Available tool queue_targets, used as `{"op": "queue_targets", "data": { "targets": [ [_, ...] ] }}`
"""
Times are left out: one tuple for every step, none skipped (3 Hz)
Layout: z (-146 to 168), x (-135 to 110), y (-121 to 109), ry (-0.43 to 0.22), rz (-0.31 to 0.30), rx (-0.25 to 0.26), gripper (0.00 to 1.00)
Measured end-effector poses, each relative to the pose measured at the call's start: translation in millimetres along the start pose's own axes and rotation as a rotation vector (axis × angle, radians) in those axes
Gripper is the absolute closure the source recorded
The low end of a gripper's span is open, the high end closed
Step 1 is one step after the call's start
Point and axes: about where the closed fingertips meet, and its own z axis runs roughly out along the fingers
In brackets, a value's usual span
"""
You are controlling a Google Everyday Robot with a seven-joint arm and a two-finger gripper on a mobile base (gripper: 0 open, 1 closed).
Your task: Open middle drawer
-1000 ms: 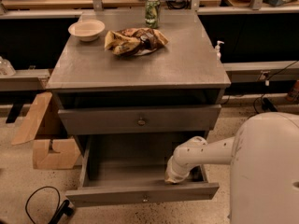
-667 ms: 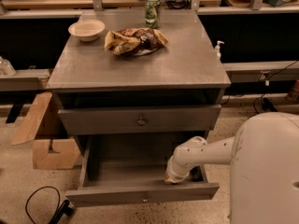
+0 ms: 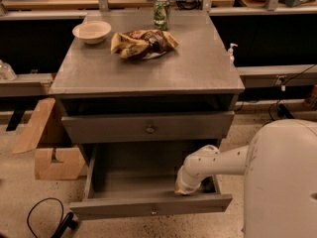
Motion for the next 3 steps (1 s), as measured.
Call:
{"op": "queue_targets", "data": {
  "targets": [
    [0.0,0.0,0.0,0.000,0.000,0.000,0.35],
    [0.7,-0.1,0.4,0.000,0.000,-0.002,0.11],
    [1.1,-0.4,-3.2,0.000,0.000,-0.002,0.00]
  ]
}}
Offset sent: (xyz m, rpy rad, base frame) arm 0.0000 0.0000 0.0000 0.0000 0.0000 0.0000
